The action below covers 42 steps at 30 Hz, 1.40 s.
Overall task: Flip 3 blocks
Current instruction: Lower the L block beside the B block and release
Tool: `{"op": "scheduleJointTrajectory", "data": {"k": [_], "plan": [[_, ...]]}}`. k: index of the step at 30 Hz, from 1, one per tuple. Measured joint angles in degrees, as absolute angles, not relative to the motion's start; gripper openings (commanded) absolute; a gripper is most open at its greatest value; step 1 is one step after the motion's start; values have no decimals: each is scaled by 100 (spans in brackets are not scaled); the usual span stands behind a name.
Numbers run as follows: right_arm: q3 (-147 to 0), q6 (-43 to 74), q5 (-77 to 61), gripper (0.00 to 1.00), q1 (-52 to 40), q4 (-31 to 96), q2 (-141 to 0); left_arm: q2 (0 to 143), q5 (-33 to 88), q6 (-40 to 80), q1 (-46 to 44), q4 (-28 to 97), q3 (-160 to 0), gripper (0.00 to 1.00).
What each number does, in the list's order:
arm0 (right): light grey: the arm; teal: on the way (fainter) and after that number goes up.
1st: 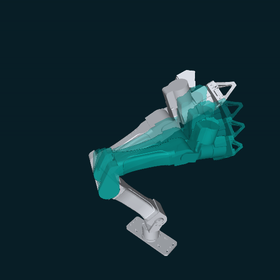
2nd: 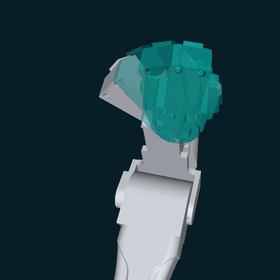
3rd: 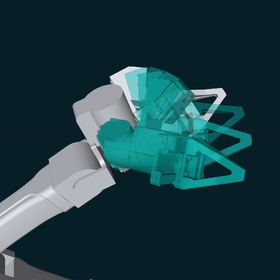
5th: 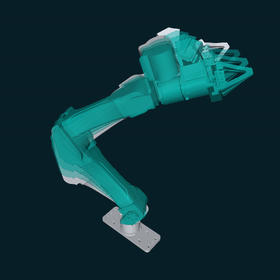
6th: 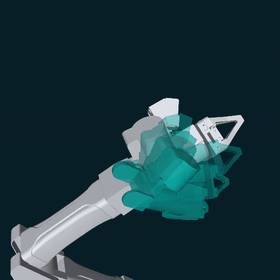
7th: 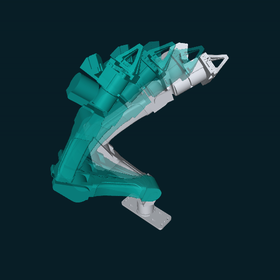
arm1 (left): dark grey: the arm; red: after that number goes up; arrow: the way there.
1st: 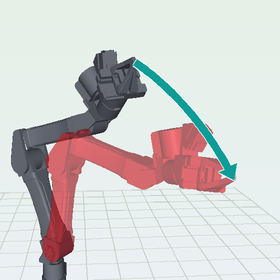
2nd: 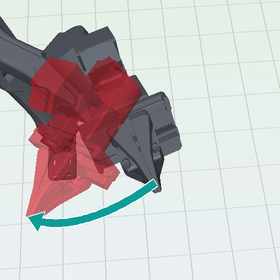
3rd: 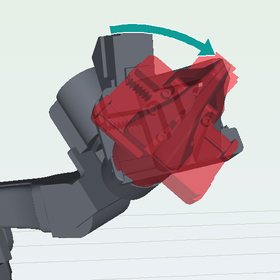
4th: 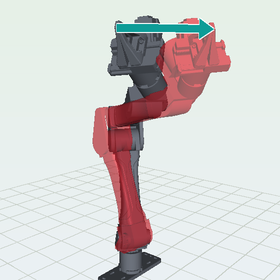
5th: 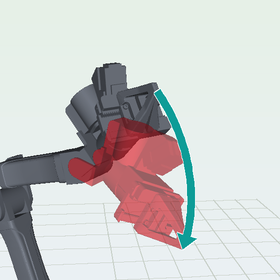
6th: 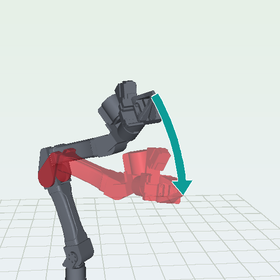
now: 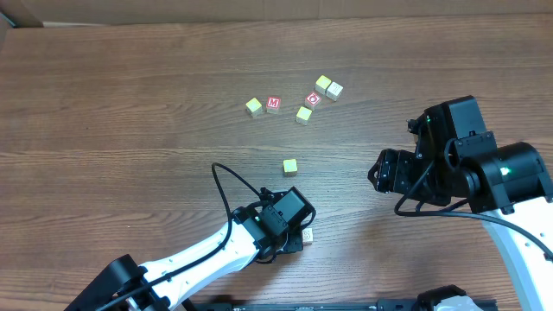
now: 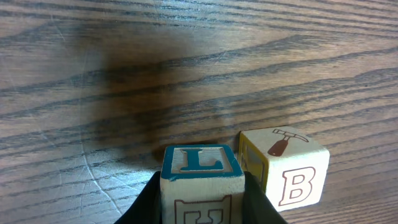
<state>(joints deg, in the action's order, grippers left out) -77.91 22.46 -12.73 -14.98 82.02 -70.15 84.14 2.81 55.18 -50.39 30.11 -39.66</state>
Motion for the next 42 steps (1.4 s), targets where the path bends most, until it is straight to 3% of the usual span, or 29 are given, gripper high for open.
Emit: {"op": "scheduleJointTrajectory", "data": {"k": [21,42], "plan": [[-7791,2246,-1271,79,-1498,8211,-7015,8414,281,5535,-5039,2998,-3966,32],[-7791,2244,-1271,79,-1500,8239,-7015,8001,178,5535,-5037,3022,-3966,38]]}}
